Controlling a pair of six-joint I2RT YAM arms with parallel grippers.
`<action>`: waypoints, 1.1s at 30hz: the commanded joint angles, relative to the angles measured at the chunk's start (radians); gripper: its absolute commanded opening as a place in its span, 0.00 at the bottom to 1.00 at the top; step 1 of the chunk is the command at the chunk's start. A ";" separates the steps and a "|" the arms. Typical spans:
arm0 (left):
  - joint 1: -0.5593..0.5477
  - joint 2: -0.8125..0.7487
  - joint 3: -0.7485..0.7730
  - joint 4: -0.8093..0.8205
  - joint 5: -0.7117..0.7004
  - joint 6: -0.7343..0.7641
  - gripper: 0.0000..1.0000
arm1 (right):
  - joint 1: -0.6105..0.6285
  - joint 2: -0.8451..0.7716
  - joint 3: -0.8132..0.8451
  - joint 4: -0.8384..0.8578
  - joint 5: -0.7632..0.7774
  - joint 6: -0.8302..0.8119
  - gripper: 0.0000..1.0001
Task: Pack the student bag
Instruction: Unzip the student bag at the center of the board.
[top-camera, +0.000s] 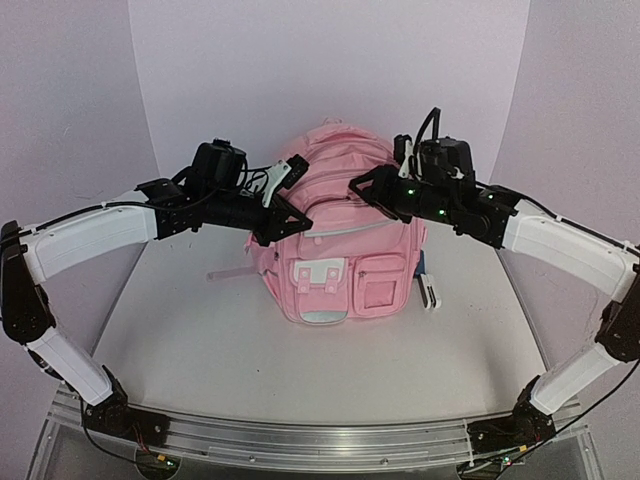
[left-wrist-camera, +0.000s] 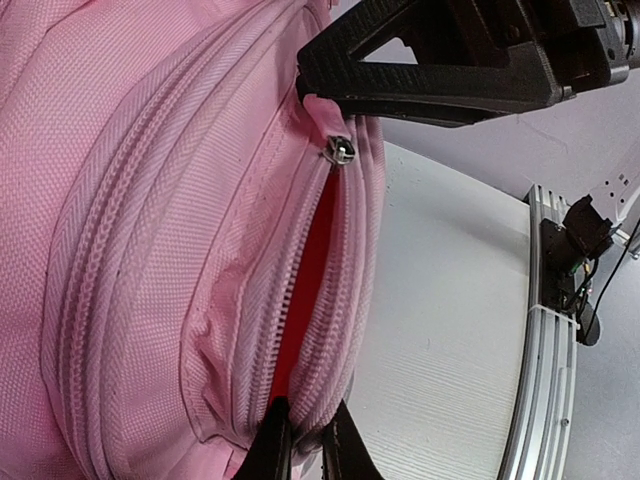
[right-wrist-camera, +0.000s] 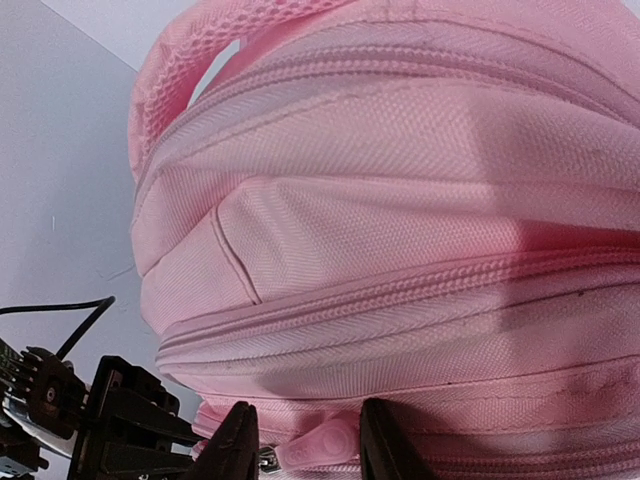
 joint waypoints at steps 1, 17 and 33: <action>-0.021 0.026 0.019 -0.051 0.009 -0.002 0.00 | 0.018 -0.004 -0.081 -0.036 -0.031 0.064 0.28; -0.022 0.038 0.021 -0.051 -0.002 -0.002 0.00 | 0.019 -0.044 -0.182 0.210 -0.101 0.163 0.17; -0.019 0.003 -0.025 -0.052 -0.170 -0.040 0.00 | 0.018 -0.163 -0.240 0.226 0.186 0.098 0.00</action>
